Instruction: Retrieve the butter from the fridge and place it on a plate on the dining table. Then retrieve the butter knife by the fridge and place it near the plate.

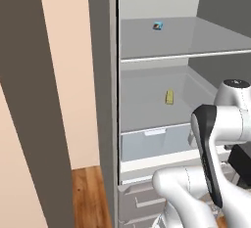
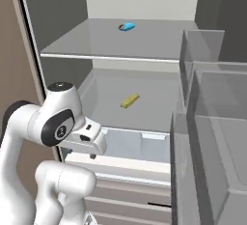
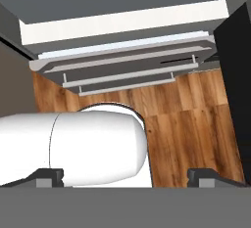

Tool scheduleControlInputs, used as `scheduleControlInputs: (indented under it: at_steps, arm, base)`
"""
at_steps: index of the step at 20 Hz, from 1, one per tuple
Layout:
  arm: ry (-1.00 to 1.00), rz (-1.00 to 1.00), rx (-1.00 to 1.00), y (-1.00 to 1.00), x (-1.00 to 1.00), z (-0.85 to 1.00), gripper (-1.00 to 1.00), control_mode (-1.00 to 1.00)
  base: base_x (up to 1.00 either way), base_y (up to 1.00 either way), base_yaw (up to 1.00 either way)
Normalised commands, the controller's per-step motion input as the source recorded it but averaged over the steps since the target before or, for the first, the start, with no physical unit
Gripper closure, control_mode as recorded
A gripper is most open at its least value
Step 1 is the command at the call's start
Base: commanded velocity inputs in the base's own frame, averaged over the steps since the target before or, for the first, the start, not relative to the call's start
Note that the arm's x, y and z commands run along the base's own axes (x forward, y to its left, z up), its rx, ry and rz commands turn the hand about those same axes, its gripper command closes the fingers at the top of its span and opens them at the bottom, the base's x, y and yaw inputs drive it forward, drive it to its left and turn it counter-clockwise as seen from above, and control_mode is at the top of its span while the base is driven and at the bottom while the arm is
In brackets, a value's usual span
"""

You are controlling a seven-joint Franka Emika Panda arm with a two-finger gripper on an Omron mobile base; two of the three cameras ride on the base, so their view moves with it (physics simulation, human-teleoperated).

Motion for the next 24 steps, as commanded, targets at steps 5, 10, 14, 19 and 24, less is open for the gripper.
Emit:
scheduleControlInputs:
  at_steps: [5, 10, 14, 19, 24]
  arm:
    - [0.0, 0.0, 0.0, 0.0, 0.0, 0.0, -1.0, 1.0]
    - [0.0, 0.0, 0.0, 0.0, 0.0, 0.0, -1.0, 1.0]
    - [0.0, 0.0, 0.0, 0.0, 0.0, 0.0, -1.0, 1.0]
    - [0.0, 0.0, 0.0, 0.0, 0.0, 0.0, -1.0, 1.0]
    - [0.0, 0.0, 0.0, 0.0, 0.0, 0.0, -1.0, 1.0]
  base:
    - [0.09, -0.34, 0.0]
    - [0.5, 0.0, 0.0]
    - [0.77, -0.02, 0.0]
    - [0.3, 0.0, 0.01]
    - [0.04, 0.0, 0.0]
